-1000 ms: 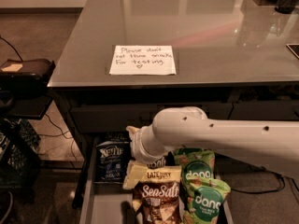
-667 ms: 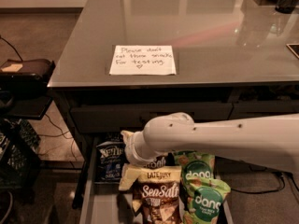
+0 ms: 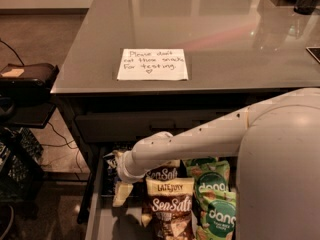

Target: Pick blue chip bag from middle drawer and place on counter

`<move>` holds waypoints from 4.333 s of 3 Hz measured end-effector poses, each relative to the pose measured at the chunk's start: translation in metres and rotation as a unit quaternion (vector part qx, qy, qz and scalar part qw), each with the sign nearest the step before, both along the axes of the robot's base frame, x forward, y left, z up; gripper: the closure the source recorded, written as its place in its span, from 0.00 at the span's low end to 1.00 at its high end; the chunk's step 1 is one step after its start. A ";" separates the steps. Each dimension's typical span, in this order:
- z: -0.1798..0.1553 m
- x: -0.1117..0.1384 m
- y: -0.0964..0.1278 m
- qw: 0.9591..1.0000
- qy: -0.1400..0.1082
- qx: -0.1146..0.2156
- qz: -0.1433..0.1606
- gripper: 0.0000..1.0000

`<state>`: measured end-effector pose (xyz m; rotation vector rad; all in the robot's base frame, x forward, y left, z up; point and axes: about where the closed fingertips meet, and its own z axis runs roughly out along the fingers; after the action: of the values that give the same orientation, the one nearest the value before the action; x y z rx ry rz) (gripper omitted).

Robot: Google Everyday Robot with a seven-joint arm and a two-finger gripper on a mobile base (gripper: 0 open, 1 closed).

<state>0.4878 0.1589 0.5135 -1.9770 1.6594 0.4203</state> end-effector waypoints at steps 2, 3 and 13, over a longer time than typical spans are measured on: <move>-0.029 0.012 -0.013 1.000 -0.011 0.001 -0.012 0.00; -0.050 0.025 -0.018 1.000 -0.016 0.011 -0.023 0.00; -0.099 0.055 -0.006 0.998 -0.039 0.040 -0.036 1.00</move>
Offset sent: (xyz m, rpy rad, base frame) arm 0.0267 -0.0245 -0.0517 0.0136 -0.0502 -0.0559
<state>0.5427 0.1530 0.4146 -1.8460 1.6341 0.3720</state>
